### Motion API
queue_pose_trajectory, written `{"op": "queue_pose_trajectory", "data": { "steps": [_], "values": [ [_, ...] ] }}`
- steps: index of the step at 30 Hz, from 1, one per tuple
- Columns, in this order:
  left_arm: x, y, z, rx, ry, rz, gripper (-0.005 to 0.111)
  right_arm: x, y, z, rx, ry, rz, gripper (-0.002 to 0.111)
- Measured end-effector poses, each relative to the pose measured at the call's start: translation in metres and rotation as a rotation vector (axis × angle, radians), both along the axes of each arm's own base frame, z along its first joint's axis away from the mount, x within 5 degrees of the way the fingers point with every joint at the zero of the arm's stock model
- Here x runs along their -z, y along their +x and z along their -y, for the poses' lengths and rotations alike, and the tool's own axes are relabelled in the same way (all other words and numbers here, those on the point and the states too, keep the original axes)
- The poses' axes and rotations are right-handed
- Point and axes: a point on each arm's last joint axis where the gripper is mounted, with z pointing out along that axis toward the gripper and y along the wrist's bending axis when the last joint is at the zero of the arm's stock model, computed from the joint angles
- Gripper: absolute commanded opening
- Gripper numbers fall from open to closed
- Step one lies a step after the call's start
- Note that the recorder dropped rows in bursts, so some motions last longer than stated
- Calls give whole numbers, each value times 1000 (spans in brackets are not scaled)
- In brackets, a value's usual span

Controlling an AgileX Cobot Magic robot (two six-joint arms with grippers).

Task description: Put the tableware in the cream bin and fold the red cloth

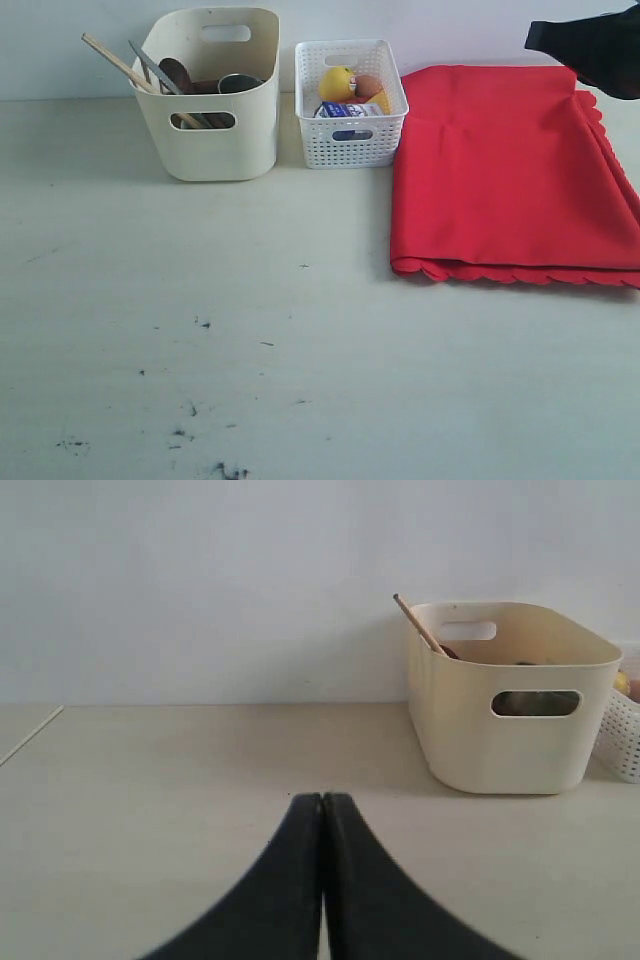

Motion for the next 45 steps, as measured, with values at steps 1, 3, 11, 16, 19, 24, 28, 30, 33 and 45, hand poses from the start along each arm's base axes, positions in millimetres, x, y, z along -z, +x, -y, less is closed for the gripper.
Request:
{"op": "queue_pose_trajectory", "data": {
  "steps": [1,3,11,16,19,24,28,30,33,45],
  "values": [
    [0,0,0,0,0,0,2,0,0,0,0,0,0,0],
    [0,0,0,0,-5,0,2,0,0,0,0,0,0,0],
    [0,0,0,0,-5,0,2,0,0,0,0,0,0,0],
    [0,0,0,0,-5,-2,2,0,0,0,16,31,-4,0],
    [0,0,0,0,-5,-2,2,2,-1,0,46,88,-41,0],
    [0,0,0,0,-5,-2,2,18,-14,-11,2,68,-197,0],
    [0,0,0,0,-5,-2,2,29,-37,-22,-51,53,-291,0],
    [0,0,0,0,-5,-2,2,29,-52,-28,-85,50,-299,0],
    [0,0,0,0,-5,-2,2,23,-75,-34,-134,53,-275,0],
    [0,0,0,0,-5,-2,2,20,-168,-17,-217,115,-114,0]
  ]
}}
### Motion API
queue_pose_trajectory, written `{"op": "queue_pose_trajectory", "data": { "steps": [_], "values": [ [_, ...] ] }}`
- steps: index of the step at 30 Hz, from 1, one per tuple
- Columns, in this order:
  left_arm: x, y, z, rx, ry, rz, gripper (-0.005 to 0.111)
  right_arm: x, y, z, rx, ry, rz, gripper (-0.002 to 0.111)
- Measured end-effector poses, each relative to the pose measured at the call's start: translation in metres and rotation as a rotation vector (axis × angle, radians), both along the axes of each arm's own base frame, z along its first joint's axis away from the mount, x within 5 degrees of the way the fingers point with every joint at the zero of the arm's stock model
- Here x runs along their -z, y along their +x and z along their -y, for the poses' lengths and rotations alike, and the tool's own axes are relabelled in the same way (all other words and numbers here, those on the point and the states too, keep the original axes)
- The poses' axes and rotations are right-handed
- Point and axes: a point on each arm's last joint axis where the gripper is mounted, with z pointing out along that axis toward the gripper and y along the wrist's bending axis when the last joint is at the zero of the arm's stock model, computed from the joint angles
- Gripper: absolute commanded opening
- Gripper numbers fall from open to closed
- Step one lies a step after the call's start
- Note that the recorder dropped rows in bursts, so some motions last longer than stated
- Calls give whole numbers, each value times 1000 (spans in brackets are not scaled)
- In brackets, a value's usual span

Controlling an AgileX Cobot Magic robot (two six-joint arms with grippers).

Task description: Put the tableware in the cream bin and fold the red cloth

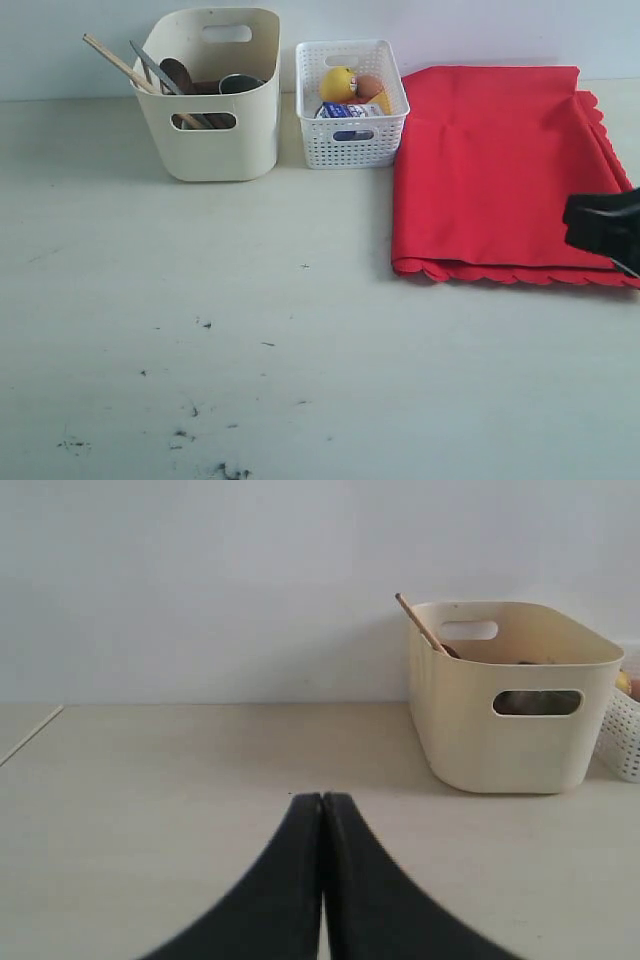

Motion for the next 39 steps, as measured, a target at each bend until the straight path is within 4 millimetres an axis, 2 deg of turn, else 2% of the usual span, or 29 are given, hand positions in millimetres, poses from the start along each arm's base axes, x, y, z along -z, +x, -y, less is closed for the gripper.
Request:
{"op": "queue_pose_trajectory", "data": {
  "steps": [7,13,24,28,39],
  "values": [
    [0,0,0,0,0,0,2,16,-39,14,-39,1,85,0],
    [0,0,0,0,0,0,2,26,-58,21,-53,3,149,0],
    [0,0,0,0,0,0,2,39,-72,29,-38,9,315,0],
    [0,0,0,0,0,0,2,35,-74,31,-40,6,386,0],
    [0,0,0,0,0,0,2,33,-75,31,-40,5,408,0]
  ]
}}
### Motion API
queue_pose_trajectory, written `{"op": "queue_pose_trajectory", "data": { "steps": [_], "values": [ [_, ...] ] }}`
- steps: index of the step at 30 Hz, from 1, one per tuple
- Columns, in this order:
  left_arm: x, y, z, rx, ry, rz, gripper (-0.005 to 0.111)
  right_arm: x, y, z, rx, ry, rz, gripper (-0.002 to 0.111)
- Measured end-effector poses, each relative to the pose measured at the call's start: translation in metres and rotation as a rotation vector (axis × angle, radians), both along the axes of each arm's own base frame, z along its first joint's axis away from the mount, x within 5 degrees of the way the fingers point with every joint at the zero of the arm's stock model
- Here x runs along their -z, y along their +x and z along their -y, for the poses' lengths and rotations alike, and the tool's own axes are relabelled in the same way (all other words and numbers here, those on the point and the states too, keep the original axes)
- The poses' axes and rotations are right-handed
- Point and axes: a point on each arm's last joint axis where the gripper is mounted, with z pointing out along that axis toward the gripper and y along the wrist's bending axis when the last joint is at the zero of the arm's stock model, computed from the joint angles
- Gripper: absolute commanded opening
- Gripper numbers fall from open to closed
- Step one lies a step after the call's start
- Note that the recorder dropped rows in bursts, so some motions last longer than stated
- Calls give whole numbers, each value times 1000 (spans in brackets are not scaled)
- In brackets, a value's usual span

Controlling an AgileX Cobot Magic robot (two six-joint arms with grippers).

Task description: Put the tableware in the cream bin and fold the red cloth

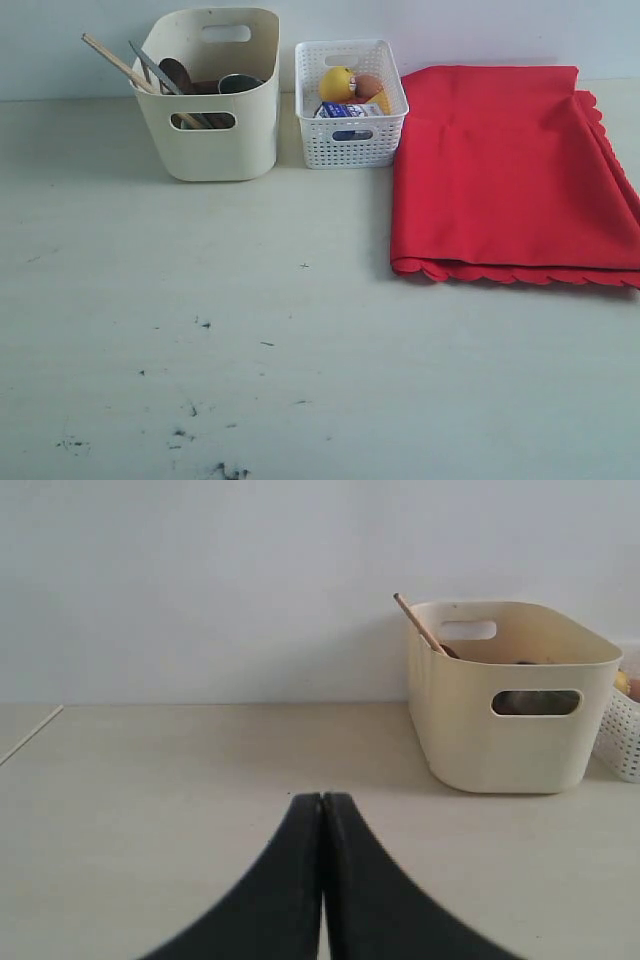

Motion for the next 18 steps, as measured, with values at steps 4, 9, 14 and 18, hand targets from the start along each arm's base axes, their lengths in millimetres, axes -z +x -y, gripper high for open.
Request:
{"op": "queue_pose_trajectory", "data": {
  "steps": [4,9,14,18],
  "values": [
    [0,0,0,0,0,0,2,-1,-1,1,11,7,17,0],
    [0,0,0,0,0,0,2,-6,-4,10,137,25,90,0],
    [0,0,0,0,0,-1,2,-6,-3,22,331,-63,114,0],
    [0,0,0,0,0,-2,2,-5,-3,26,397,-90,106,0]
  ]
}}
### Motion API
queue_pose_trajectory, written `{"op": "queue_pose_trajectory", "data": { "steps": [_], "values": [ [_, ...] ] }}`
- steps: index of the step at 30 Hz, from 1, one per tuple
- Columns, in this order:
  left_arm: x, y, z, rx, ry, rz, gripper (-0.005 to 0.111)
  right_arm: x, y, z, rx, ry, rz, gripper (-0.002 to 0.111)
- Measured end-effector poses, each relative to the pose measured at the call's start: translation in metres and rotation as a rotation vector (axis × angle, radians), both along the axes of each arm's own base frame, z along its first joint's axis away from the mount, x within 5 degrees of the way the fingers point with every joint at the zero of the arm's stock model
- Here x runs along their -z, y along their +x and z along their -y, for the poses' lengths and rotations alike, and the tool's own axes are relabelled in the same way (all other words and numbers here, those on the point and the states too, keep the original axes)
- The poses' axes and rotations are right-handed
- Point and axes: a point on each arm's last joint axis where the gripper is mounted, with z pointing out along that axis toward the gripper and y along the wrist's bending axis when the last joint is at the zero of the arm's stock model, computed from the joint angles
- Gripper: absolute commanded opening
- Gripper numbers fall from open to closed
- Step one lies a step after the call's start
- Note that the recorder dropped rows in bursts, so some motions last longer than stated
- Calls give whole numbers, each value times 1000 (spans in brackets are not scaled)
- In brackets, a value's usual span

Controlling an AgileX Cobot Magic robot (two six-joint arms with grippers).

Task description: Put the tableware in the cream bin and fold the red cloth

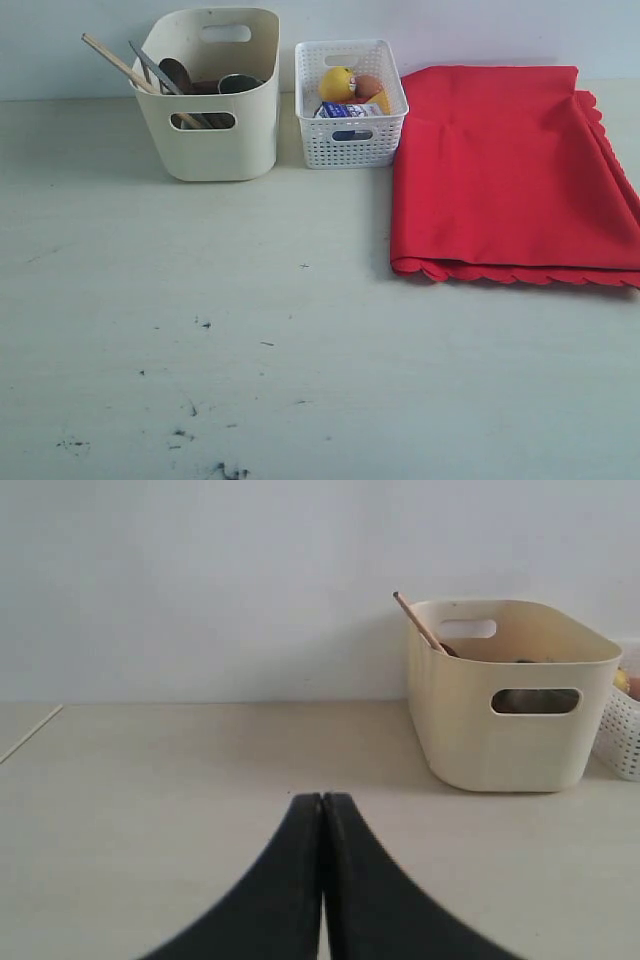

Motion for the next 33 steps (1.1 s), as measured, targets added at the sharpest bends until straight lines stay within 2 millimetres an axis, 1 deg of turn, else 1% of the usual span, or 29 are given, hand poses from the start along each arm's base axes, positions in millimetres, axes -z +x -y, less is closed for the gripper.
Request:
{"op": "queue_pose_trajectory", "data": {
  "steps": [3,12,33],
  "values": [
    [0,0,0,0,0,0,2,1,0,0,1,-8,-9,0],
    [0,0,0,0,0,0,2,10,-1,0,-10,-56,-112,0],
    [0,0,0,0,0,-1,2,10,-1,0,-10,-56,-115,0]
  ]
}}
